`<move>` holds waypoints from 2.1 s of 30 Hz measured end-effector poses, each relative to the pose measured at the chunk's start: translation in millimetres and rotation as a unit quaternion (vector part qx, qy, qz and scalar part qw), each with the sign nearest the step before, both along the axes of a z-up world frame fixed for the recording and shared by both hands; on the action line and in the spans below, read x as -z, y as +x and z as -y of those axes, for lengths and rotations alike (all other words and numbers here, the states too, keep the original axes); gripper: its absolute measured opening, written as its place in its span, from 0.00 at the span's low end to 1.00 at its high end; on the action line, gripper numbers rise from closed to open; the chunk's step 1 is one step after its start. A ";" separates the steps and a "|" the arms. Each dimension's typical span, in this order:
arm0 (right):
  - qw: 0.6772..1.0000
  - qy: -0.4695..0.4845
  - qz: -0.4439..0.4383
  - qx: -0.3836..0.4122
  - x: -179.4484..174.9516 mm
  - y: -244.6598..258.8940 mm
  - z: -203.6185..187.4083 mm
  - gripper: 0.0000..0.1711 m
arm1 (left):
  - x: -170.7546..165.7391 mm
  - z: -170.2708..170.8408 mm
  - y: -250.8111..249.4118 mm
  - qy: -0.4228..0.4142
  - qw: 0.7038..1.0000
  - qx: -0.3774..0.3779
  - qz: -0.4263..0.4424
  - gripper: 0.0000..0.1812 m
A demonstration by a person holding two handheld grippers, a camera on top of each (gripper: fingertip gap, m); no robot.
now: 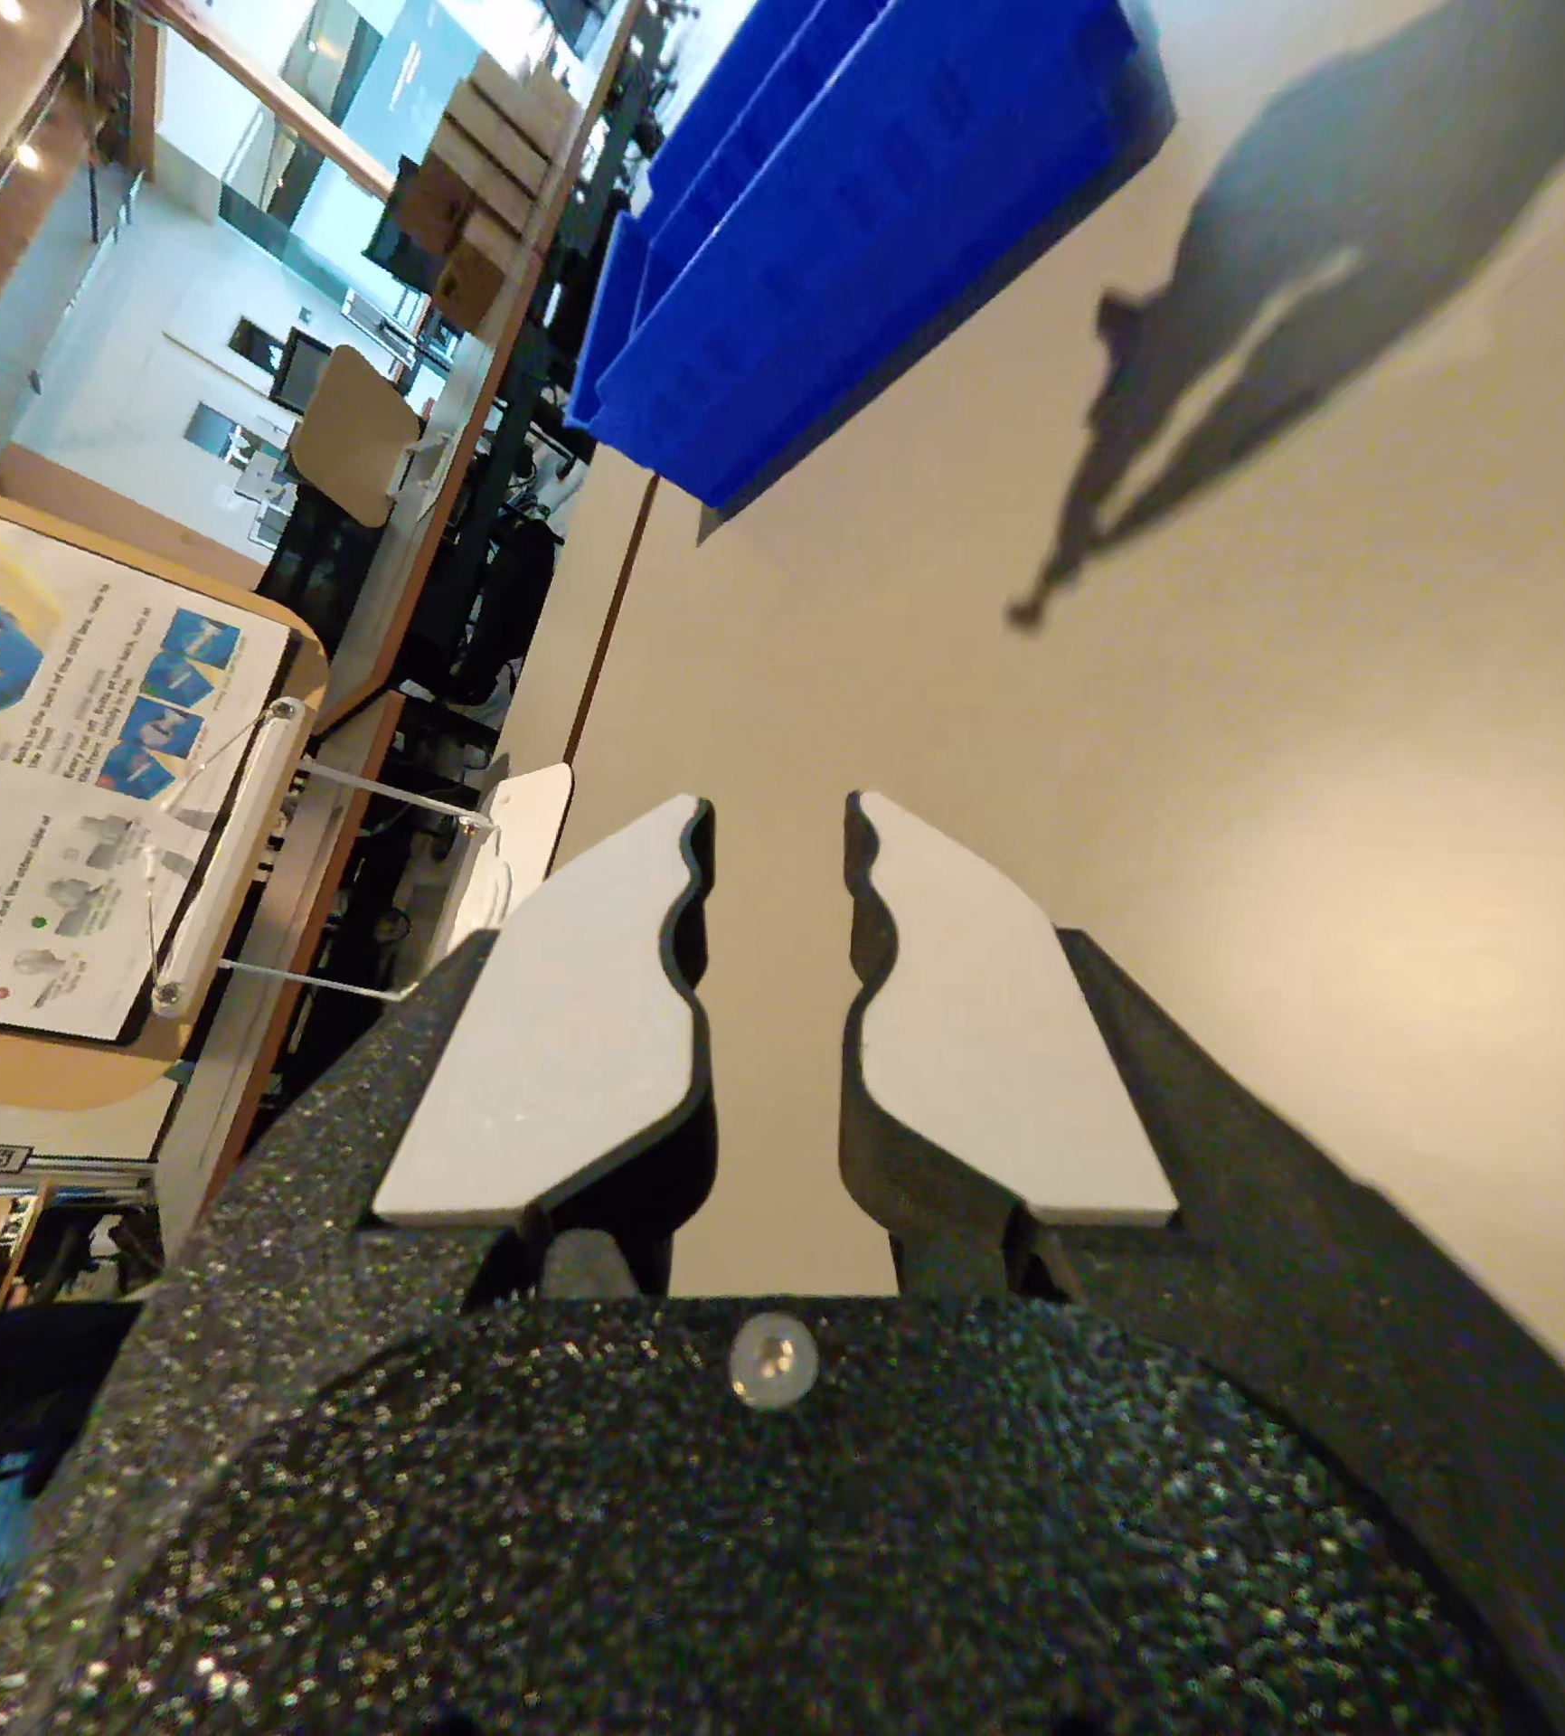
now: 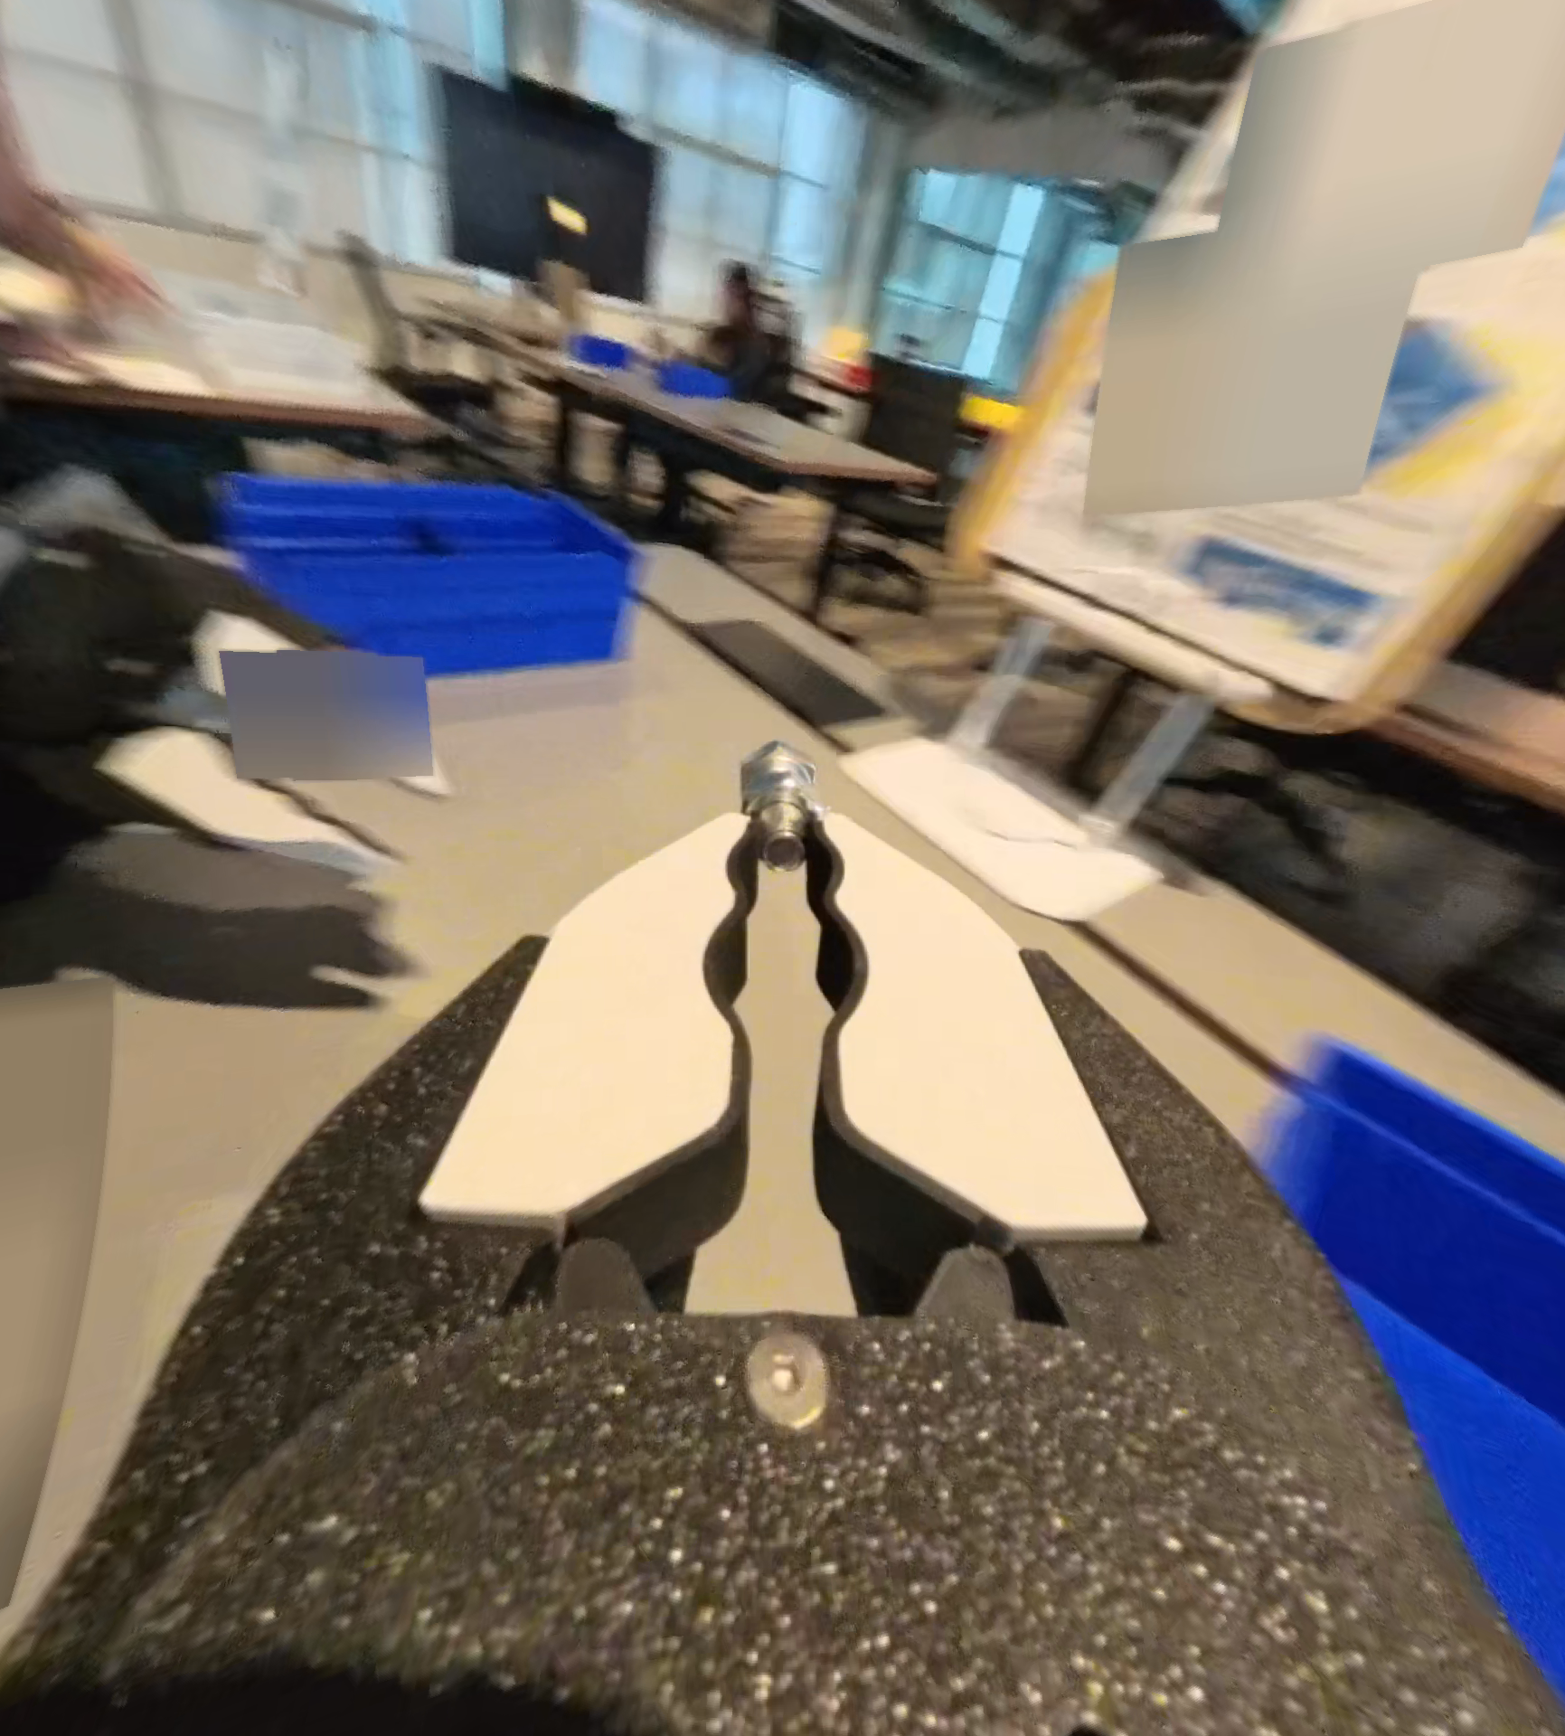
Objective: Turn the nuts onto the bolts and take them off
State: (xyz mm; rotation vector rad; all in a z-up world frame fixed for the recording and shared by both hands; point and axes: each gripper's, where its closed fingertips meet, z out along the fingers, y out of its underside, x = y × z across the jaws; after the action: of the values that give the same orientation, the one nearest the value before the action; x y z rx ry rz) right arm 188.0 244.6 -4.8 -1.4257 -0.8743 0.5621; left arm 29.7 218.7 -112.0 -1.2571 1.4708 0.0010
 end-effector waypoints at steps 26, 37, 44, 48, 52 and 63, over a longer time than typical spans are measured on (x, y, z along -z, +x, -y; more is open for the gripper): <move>0.902 -0.273 0.123 0.310 161.0 224.6 -170.2 0.06 | 0.5 2.5 2.2 0.004 1.000 0.008 -0.005 0.08; 0.886 -0.297 0.168 0.314 184.1 223.7 -174.5 0.06 | -0.4 2.4 1.9 0.004 1.000 0.009 -0.002 0.08; 0.881 -0.320 0.150 0.313 186.8 224.6 -173.5 0.06 | -0.3 2.6 2.1 0.004 1.000 0.009 -0.003 0.07; 0.886 -0.323 0.132 0.306 183.3 223.0 -172.9 0.09 | 0.0 2.6 2.2 0.004 1.000 0.009 -0.003 0.07; 0.891 -0.326 0.111 0.297 174.8 222.1 -169.6 0.15 | 0.2 2.6 2.2 0.004 1.000 0.009 -0.004 0.07; 0.913 -0.273 0.095 0.287 134.4 218.9 -138.0 0.17 | -1.0 1.9 0.8 0.005 1.000 0.007 -0.001 0.07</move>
State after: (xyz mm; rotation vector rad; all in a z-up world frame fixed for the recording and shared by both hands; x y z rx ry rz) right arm 406.9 382.7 -139.3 -2.1736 -0.4066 0.2171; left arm 30.5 216.9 -111.0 -1.2390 1.4796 0.0009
